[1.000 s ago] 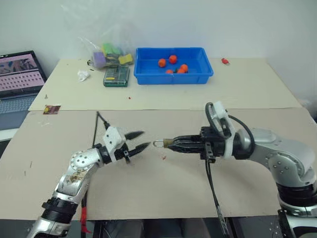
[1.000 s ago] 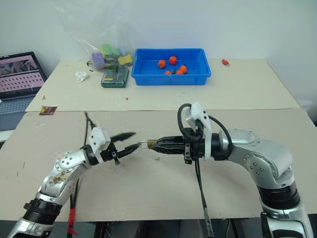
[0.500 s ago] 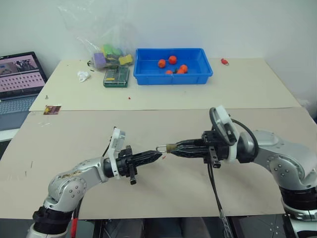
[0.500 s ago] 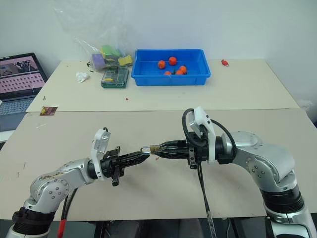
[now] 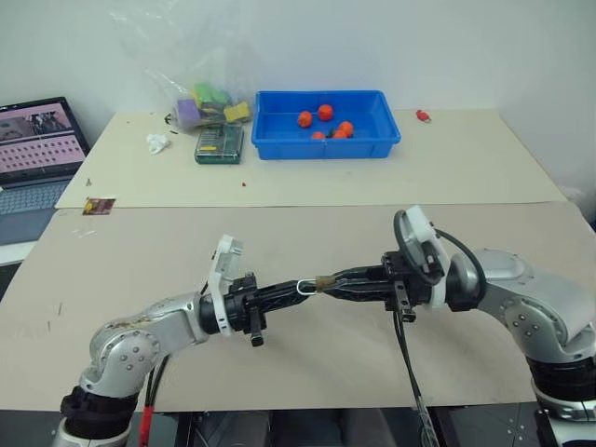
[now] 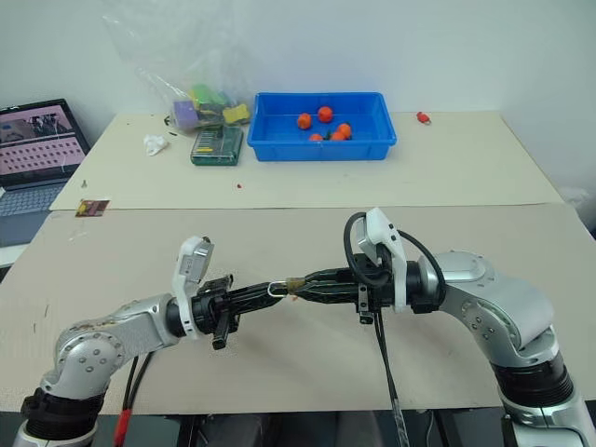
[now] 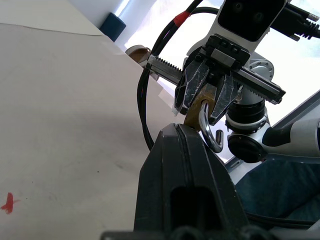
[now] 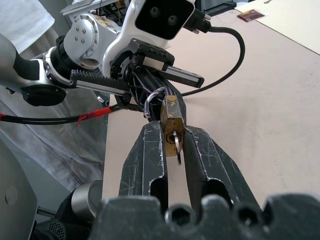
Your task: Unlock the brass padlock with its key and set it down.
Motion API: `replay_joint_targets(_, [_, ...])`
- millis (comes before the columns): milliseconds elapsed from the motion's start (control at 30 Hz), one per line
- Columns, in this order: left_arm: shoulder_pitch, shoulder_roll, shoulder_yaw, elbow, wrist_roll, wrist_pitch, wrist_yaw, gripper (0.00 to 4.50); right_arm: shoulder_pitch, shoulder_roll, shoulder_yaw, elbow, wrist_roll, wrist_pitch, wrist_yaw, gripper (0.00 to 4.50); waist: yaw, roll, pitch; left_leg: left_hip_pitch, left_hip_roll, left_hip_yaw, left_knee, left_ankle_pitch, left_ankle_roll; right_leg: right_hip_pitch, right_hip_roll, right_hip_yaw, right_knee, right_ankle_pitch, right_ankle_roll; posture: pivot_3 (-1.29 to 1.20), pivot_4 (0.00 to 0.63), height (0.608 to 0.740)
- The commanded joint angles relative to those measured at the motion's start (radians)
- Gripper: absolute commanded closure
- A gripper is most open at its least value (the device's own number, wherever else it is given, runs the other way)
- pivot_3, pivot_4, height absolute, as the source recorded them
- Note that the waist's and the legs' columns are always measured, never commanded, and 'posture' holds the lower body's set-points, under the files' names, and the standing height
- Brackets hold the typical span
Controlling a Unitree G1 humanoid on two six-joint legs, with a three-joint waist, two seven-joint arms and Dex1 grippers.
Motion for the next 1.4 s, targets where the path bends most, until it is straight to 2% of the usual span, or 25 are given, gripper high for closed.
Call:
replay_joint_targets(33, [-0.013, -0.007, 0.000, -0.068, -0.063, 0.015, -0.002, 4.48, -0.008, -0.009, -0.001, -0.002, -0.023, -0.032, 0.011, 4.39, 0.000, 0.000, 0.000, 0.000, 0.000, 0.000, 0.000, 0.000, 0.000, 0.000, 0.000, 0.000, 0.000, 0.000, 0.000, 0.00, 0.150, 0.740])
replay_joint_targets(500, [-0.024, -0.003, 0.003, -0.062, -0.099, 0.040, 0.023, 4.48, -0.046, -0.008, -0.015, 0.086, -0.085, -0.049, 0.029, 4.39, 0.001, 0.000, 0.000, 0.000, 0.000, 0.000, 0.000, 0.000, -0.001, 0.000, 0.000, 0.000, 0.000, 0.000, -0.001, 0.00, 0.150, 0.740])
replay_joint_targets(867, [-0.030, -0.014, -0.001, -0.062, -0.111, 0.044, 0.043, 4.48, -0.043, -0.016, -0.044, 0.021, -0.003, 0.013, 0.017, 4.39, 0.001, 0.000, 0.000, 0.000, 0.000, 0.000, 0.000, 0.000, -0.001, 0.000, 0.000, 0.000, 0.000, 0.000, -0.001, 0.00, 0.150, 0.740])
replay_joint_targets(1400, [-0.038, -0.013, -0.005, -0.070, -0.135, 0.041, 0.073, 4.48, 0.083, -0.070, -0.068, -0.035, 0.029, 0.006, 0.032, 4.39, 0.006, 0.000, 0.000, 0.000, 0.000, 0.000, 0.000, -0.001, -0.001, 0.000, 0.000, 0.000, -0.001, 0.000, -0.001, 0.00, 0.150, 0.740])
